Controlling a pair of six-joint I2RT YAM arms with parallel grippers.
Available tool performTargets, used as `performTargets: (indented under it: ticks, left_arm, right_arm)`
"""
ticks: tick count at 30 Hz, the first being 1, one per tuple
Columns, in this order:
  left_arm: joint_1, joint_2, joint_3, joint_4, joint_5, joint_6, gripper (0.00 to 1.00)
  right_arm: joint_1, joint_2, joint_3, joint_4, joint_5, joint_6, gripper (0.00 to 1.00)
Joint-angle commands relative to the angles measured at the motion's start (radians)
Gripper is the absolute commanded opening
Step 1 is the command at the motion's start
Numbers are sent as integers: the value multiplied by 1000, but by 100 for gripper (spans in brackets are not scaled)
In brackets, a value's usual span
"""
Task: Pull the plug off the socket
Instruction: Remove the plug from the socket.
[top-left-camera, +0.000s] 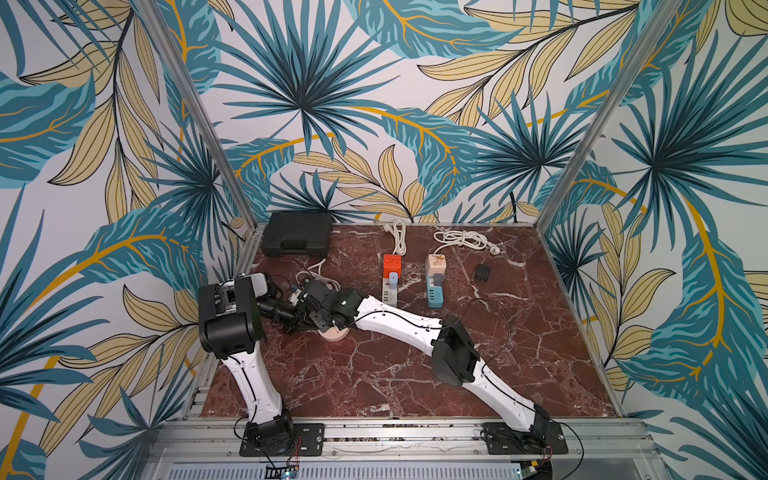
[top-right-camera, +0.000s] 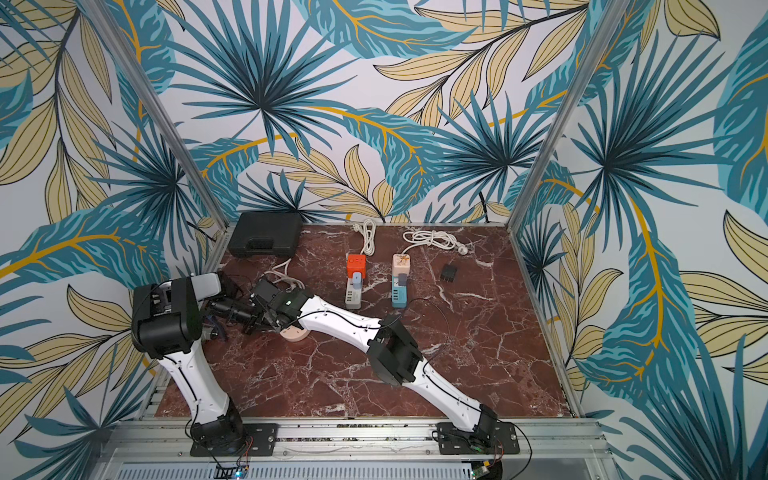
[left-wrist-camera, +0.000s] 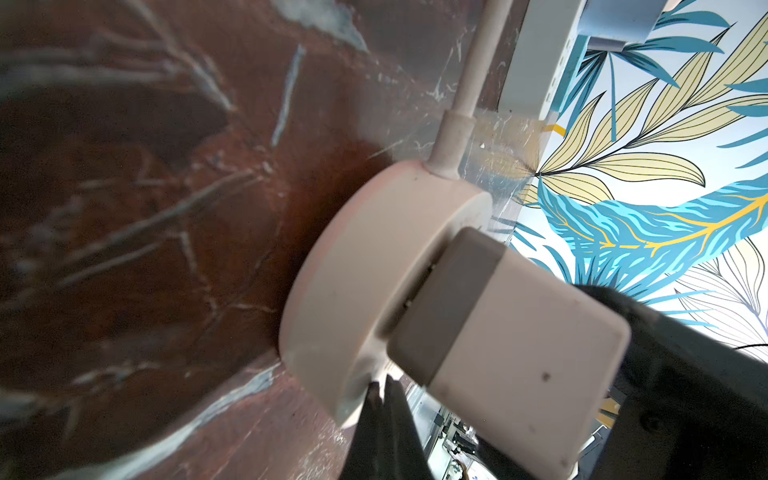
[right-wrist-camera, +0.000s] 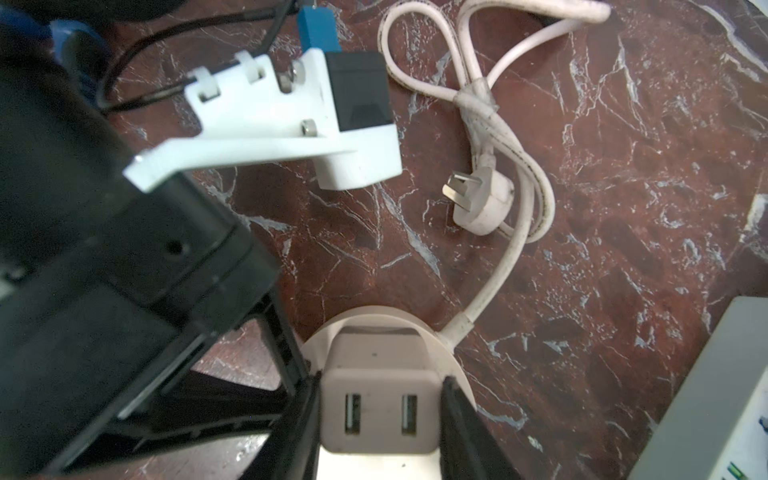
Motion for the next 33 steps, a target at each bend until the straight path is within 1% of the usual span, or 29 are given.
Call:
performTargets:
  ticks: [1,4,6,8,11,15,17,21,27,30,33]
  left_arm:
    - [-2,44,7,132,-145,1,0]
    - [-2,47,6,132,-147,-1,0]
    - [-2,46,6,132,-147,-1,0]
    - [-2,45,7,131,-146,2,0]
    - [-2,41,8,125,-123,14,0]
    - [-2,32,18,58,-2,101,0]
    - [-2,32,32,4,54,156,0]
    - [-2,17,38,-47,98,208,0]
    - [-2,21,38,-44,68,195,0]
    - [-1,33,29,16,-4,116,0]
    - [-2,45,21,55,-72,71,0]
  right_arm:
    - [6,-42,36,-42,17,-24,3]
    - [-19,-53,42,-40,-100,36,0]
    - [-43,-60,44,-40,-198,94,0]
    - [-59,-69,46,-43,-264,143,0]
    - [-59,-83,44,-58,-259,158,0]
    - [-55,-86,32,-57,-197,162,0]
    - [-53,-82,28,-51,-163,191,0]
    - [-48,-88,-12,12,-136,268,0]
    - [-39,-74,-11,74,-115,348,0]
    - [-39,-71,-2,76,-109,351,0]
    - [-39,-64,13,55,-94,335,0]
